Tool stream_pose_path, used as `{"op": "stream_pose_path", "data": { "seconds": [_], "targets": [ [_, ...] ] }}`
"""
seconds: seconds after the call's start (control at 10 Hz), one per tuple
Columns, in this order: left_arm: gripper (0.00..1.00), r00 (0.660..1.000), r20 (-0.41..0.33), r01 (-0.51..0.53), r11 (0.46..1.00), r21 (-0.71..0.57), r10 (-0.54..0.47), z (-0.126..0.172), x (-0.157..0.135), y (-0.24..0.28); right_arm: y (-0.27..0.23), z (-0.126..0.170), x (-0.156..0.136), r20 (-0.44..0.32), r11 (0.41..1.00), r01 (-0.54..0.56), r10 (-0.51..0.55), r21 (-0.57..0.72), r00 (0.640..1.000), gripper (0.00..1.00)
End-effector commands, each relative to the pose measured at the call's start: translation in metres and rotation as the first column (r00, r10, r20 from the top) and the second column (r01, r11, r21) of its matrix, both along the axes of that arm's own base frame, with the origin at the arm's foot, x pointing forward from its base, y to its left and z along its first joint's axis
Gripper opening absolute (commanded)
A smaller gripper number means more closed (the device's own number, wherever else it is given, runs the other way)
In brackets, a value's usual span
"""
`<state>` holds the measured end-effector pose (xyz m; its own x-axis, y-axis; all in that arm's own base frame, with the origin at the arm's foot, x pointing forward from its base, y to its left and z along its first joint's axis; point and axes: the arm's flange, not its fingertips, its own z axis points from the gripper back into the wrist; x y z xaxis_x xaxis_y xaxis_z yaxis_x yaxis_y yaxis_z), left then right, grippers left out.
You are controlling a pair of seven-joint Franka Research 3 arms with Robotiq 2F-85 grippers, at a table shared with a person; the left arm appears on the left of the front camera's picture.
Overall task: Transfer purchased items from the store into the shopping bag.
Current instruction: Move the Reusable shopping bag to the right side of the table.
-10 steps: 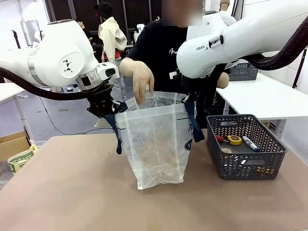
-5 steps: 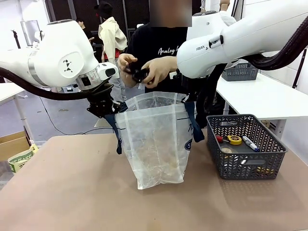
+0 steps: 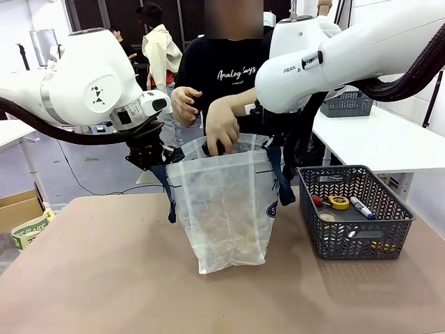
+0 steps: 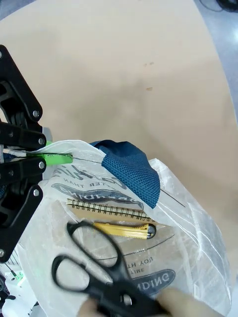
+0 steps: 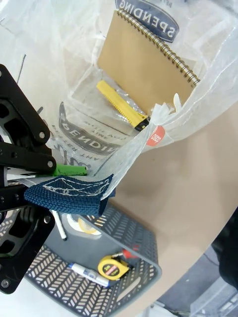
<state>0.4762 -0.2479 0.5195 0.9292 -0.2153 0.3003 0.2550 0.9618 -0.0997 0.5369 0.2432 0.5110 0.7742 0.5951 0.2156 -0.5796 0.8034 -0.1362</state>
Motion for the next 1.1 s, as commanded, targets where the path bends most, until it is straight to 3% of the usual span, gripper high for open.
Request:
{"op": "stream_pose_path", "data": {
  "seconds": [0.0, 1.0],
  "targets": [
    [0.0, 1.0, 0.004, -0.015, 1.0, -0.002, 0.015, 0.0008, -0.0031, 0.0019, -0.0017, -0.0005, -0.0002, -0.001, 1.0, 0.002, -0.002, -0.002, 1.0, 0.0],
    [0.0, 1.0, 0.004, -0.015, 1.0, -0.002, 0.015, 0.0008, -0.0031, 0.0019, -0.0017, -0.0005, -0.0002, -0.001, 1.0, 0.002, -0.002, -0.002, 1.0, 0.0]
  ]
}}
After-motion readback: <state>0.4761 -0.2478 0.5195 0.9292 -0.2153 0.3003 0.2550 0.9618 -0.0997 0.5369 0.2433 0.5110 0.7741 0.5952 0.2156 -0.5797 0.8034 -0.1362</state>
